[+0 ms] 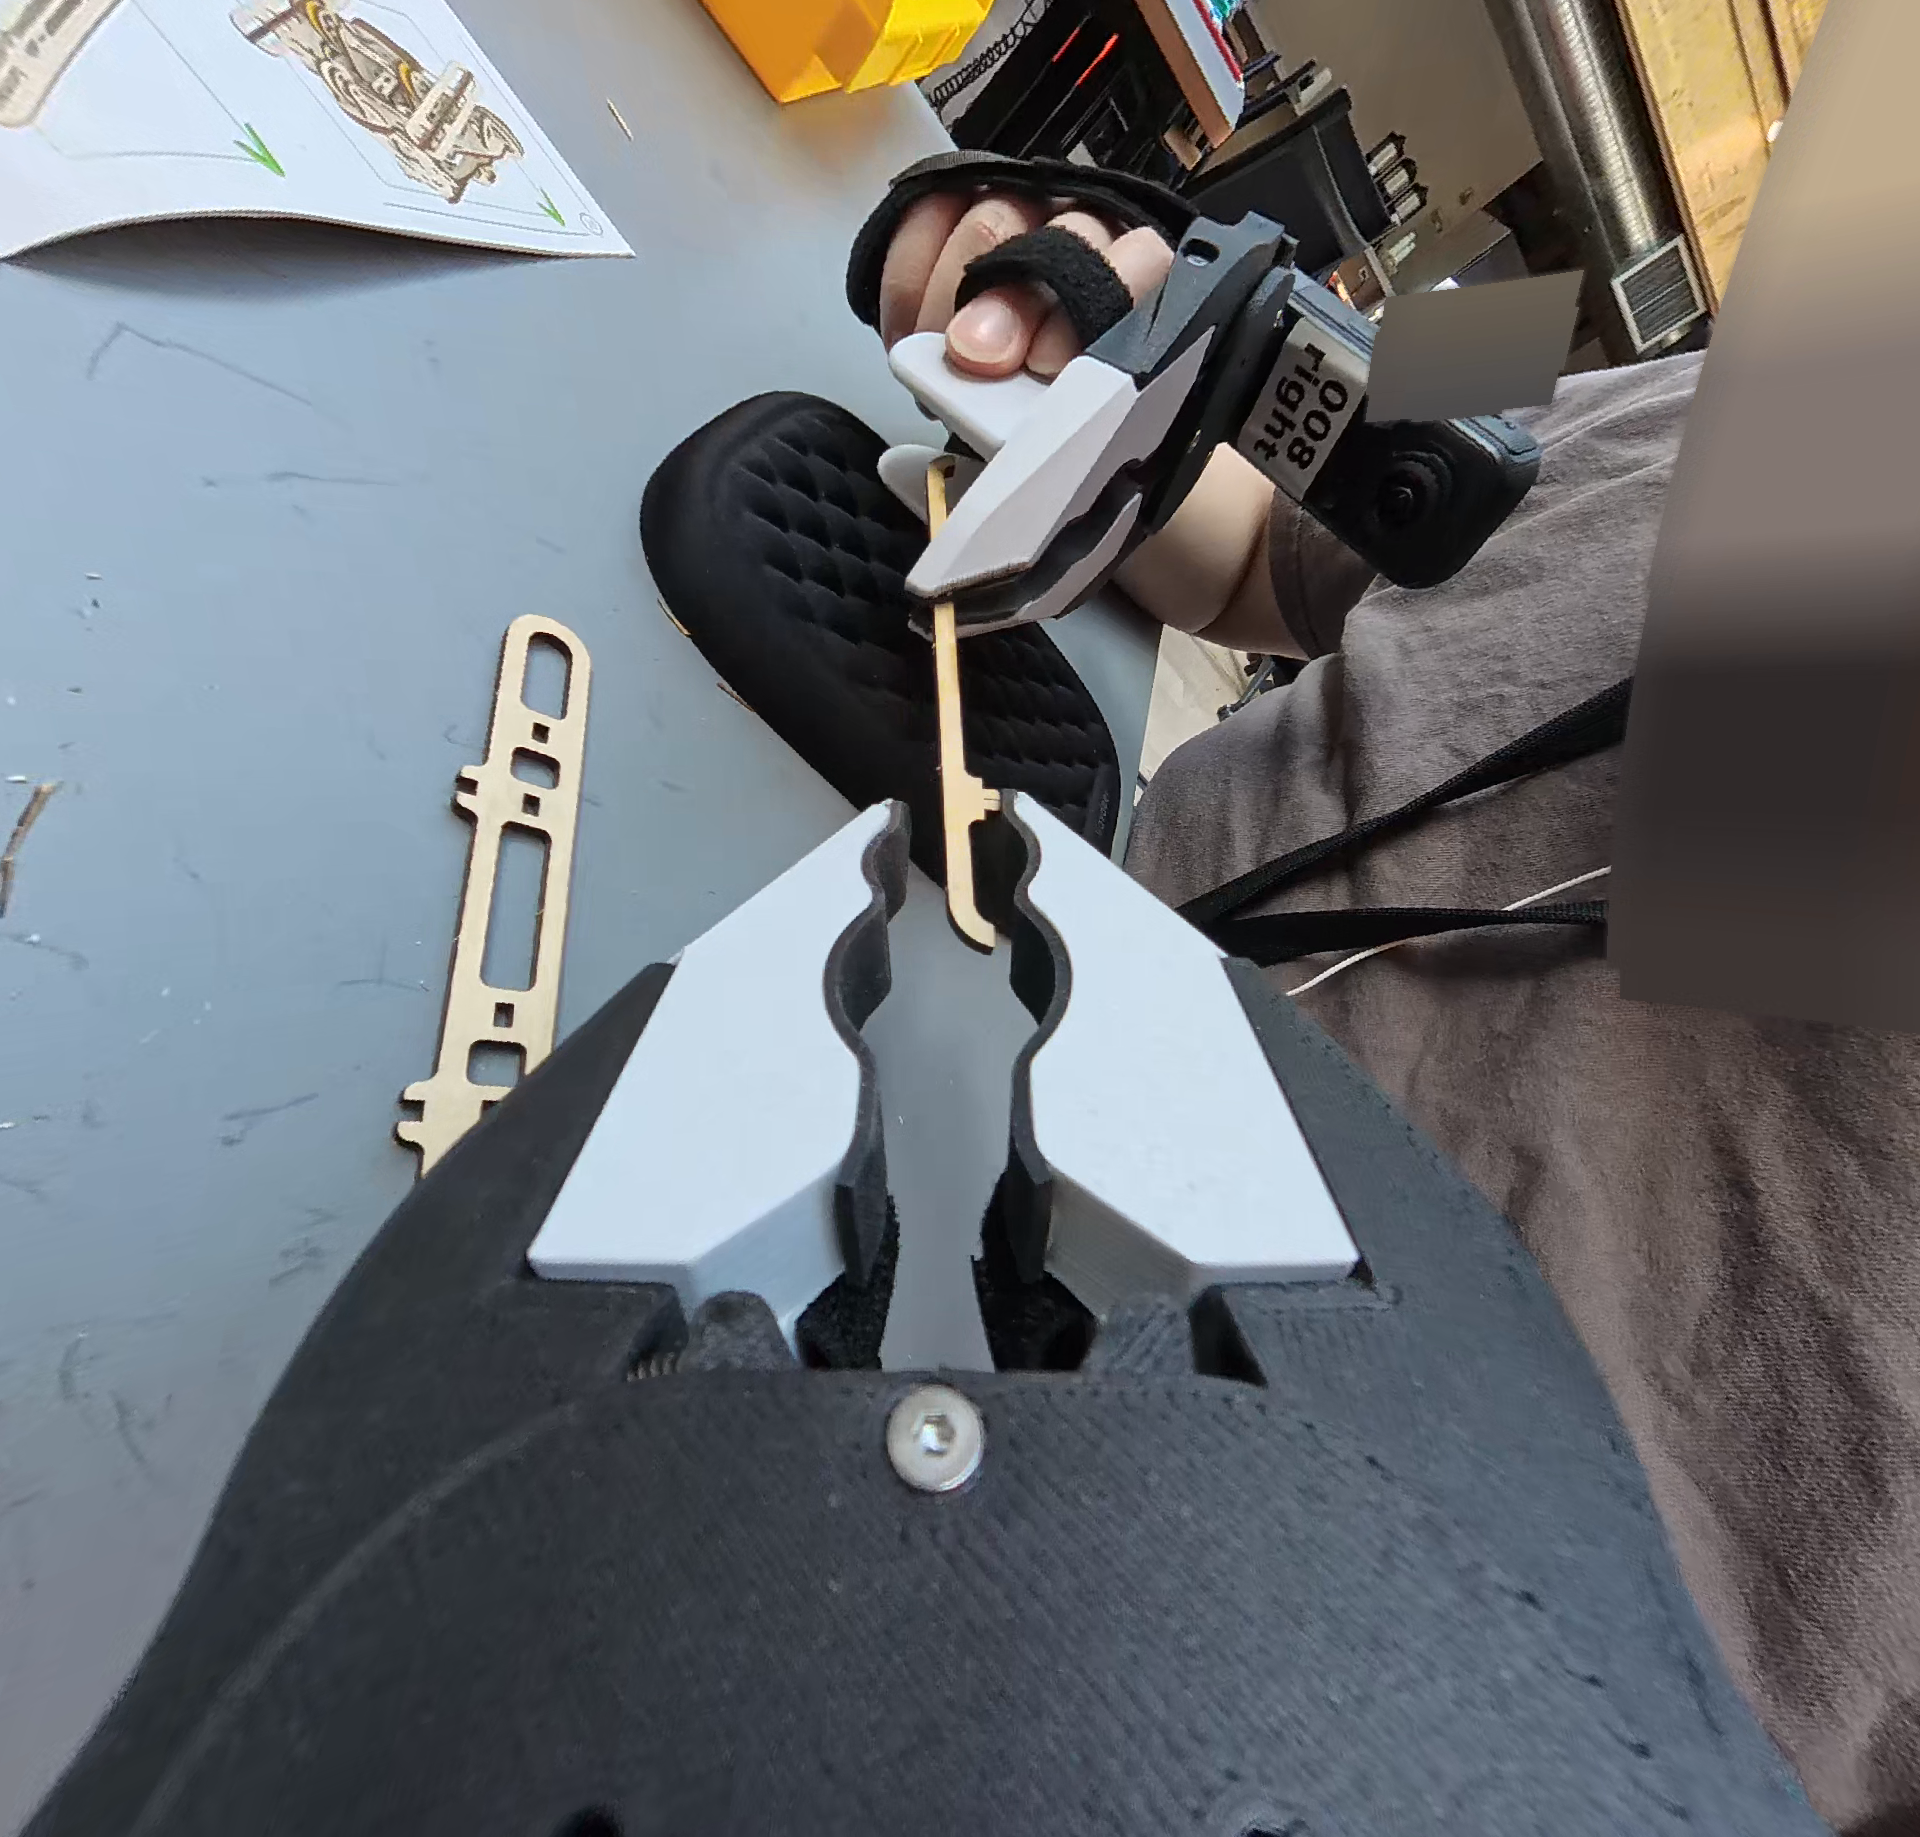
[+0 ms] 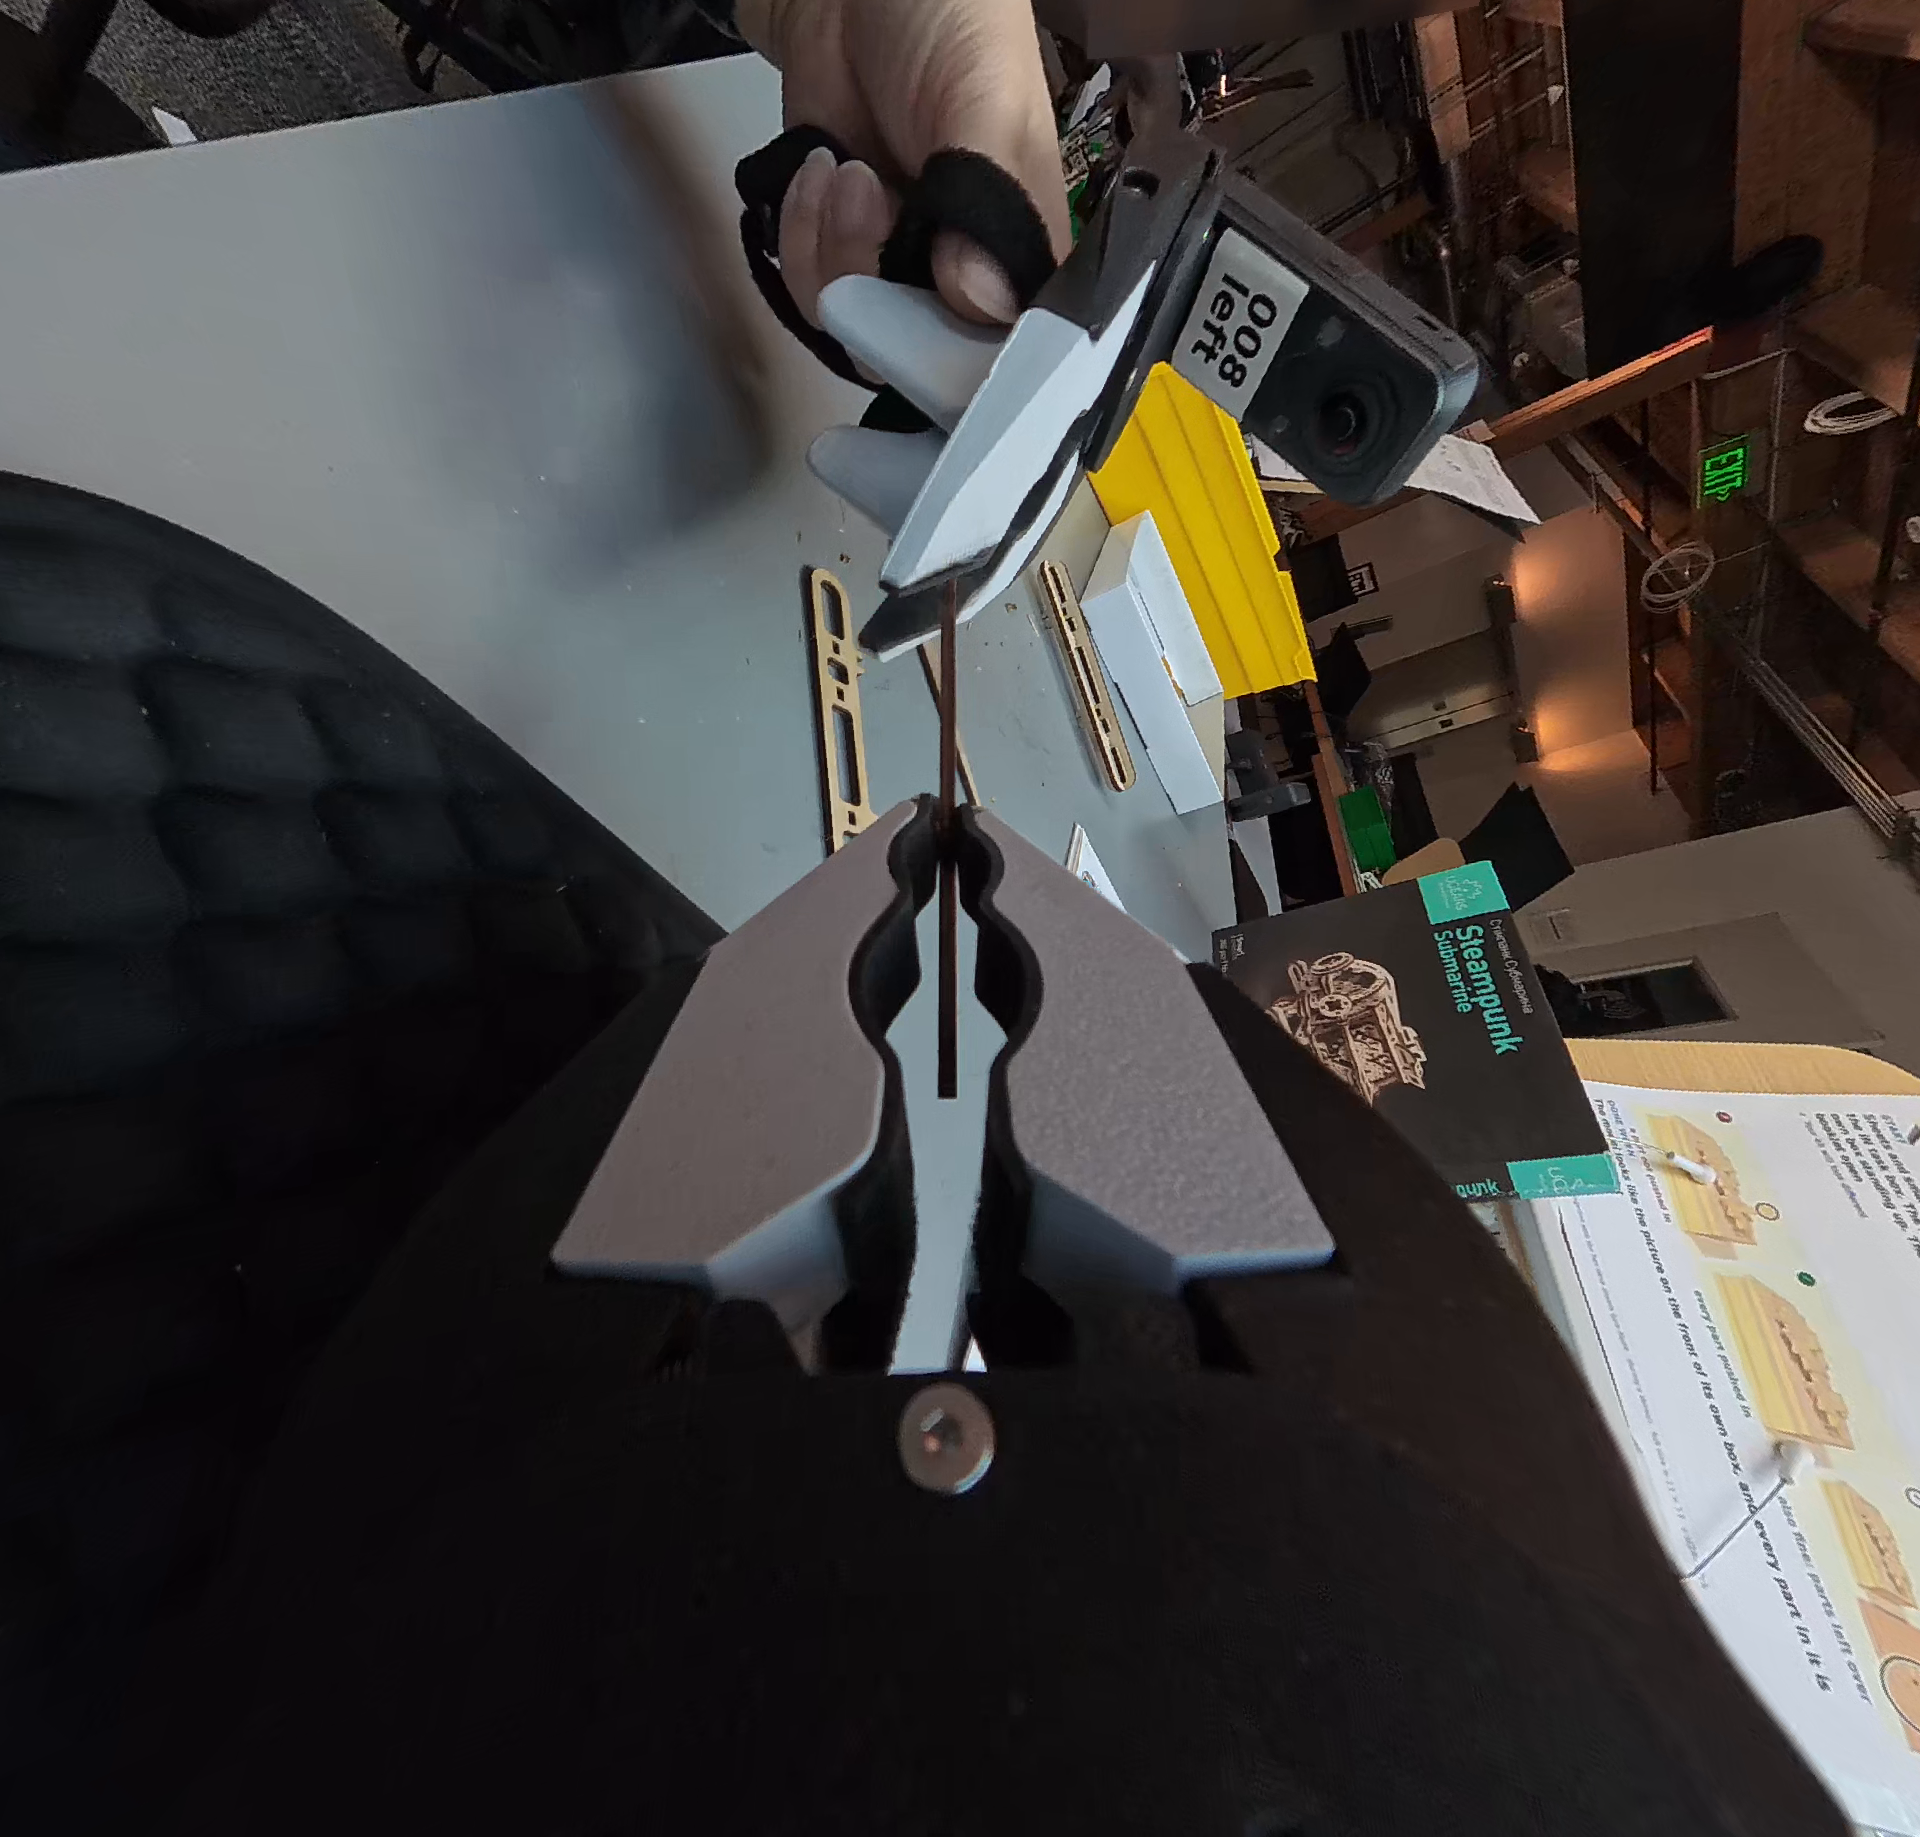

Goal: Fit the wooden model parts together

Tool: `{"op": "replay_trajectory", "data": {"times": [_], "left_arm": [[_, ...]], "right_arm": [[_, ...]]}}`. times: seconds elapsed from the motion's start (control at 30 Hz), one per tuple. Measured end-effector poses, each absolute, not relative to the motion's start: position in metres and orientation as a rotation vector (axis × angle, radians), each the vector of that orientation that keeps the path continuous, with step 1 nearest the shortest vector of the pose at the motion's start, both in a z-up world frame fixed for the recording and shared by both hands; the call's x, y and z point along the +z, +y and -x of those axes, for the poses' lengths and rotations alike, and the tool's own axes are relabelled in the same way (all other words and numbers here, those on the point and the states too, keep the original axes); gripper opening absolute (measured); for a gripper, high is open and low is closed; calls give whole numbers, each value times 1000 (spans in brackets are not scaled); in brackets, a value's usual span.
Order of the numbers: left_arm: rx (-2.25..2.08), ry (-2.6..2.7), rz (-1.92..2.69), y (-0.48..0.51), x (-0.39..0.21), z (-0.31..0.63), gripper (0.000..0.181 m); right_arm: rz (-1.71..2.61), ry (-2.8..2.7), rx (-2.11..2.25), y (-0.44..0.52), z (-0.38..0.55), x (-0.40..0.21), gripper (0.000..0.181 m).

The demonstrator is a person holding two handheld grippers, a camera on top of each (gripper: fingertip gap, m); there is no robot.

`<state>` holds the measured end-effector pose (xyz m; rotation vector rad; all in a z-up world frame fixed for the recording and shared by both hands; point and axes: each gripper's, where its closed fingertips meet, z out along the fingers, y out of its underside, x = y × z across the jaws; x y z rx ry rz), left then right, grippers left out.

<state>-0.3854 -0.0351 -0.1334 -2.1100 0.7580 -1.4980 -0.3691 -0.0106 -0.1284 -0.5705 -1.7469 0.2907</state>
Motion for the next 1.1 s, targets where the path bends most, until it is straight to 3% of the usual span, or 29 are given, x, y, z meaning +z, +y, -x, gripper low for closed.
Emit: {"op": "replay_trajectory", "data": {"times": [0.1,0.7,1.1], "left_arm": [[-1532,737,2107,-36,-132,385,7],[-1575,666,2107,-31,-133,386,6],[-1328,746,2149,-23,-144,396,7]], "right_arm": [[558,-1740,287,-11,369,-127,0],[565,-1699,297,-5,368,-126,2],[795,-1667,636,3,367,-125,22]]}}
